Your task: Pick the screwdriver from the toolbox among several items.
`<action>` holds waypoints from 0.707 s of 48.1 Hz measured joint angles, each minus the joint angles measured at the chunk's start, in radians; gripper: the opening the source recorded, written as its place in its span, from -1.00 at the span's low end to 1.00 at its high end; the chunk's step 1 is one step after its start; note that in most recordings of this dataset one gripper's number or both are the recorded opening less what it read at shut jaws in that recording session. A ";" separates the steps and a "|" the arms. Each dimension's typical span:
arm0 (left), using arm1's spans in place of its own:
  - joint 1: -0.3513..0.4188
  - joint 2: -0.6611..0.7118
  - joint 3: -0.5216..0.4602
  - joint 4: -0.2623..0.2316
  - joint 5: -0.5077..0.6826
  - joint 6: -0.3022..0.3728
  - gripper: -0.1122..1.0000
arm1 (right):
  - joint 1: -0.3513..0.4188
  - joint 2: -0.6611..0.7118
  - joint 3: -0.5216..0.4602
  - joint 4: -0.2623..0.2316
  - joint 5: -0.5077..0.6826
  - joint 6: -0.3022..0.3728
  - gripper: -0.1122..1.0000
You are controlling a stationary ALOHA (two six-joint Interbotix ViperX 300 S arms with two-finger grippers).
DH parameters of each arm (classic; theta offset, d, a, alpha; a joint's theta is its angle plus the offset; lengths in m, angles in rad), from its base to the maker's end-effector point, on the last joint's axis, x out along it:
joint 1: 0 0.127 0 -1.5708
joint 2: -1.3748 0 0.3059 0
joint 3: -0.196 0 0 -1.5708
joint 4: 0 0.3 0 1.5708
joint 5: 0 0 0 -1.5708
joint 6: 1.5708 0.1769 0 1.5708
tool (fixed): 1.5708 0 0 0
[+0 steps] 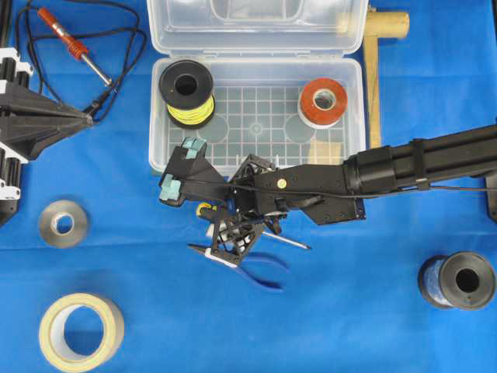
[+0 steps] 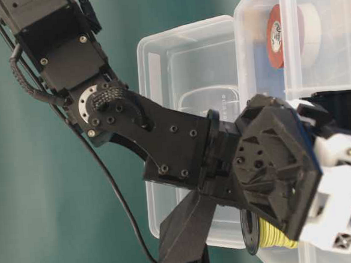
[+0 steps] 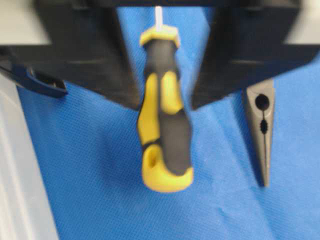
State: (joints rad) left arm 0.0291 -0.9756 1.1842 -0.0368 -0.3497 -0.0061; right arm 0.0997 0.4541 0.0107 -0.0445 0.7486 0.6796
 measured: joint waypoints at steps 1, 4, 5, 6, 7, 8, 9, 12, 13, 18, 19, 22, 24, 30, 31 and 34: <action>0.000 0.000 0.000 0.000 0.000 0.002 -0.80 | 0.000 -0.002 0.000 -0.006 0.003 0.000 0.37; 0.000 0.000 0.000 0.000 0.000 0.000 -0.80 | 0.000 -0.015 0.002 -0.029 0.018 0.000 0.62; 0.000 0.000 0.000 0.002 0.000 0.000 -0.80 | 0.000 -0.025 0.002 -0.040 0.023 0.000 0.65; 0.000 0.000 0.000 0.000 0.000 0.000 -0.80 | 0.002 -0.037 0.003 -0.052 0.028 0.000 0.65; 0.000 0.000 0.000 0.000 0.000 0.000 -0.80 | 0.002 -0.051 0.008 -0.063 0.031 0.000 0.62; 0.000 0.000 0.000 0.000 0.000 0.000 -0.80 | 0.002 -0.067 0.012 -0.077 0.034 0.000 0.59; -0.002 0.000 0.000 0.000 0.002 0.000 -0.80 | 0.003 -0.092 0.020 -0.094 0.035 -0.002 0.55; 0.000 0.000 0.000 0.002 0.002 0.000 -0.80 | 0.005 -0.153 0.041 -0.137 0.037 0.009 0.52; -0.002 0.000 0.000 0.000 0.002 0.000 -0.80 | 0.006 -0.175 0.051 -0.150 0.037 0.012 0.53; 0.000 0.000 0.002 0.000 0.002 0.000 -0.80 | 0.012 -0.287 0.109 -0.230 0.037 0.038 0.54; 0.000 0.000 0.002 0.000 0.003 0.000 -0.80 | 0.012 -0.310 0.123 -0.247 0.038 0.041 0.54; 0.000 0.000 0.002 0.000 0.003 0.000 -0.80 | 0.014 -0.379 0.173 -0.295 0.035 0.052 0.54; 0.000 0.000 0.002 0.000 0.003 0.000 -0.80 | 0.012 -0.423 0.209 -0.322 0.032 0.055 0.54; -0.002 0.000 0.000 0.000 0.003 0.000 -0.80 | 0.012 -0.572 0.357 -0.391 -0.034 0.072 0.54; 0.000 0.000 0.002 0.000 0.003 0.000 -0.80 | 0.012 -0.595 0.382 -0.399 -0.049 0.074 0.54; -0.002 0.000 0.002 0.000 0.003 -0.002 -0.80 | 0.014 -0.663 0.453 -0.417 -0.101 0.078 0.54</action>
State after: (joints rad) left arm 0.0276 -0.9756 1.1858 -0.0368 -0.3467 -0.0077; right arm 0.1135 -0.2086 0.4633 -0.4617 0.6473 0.7578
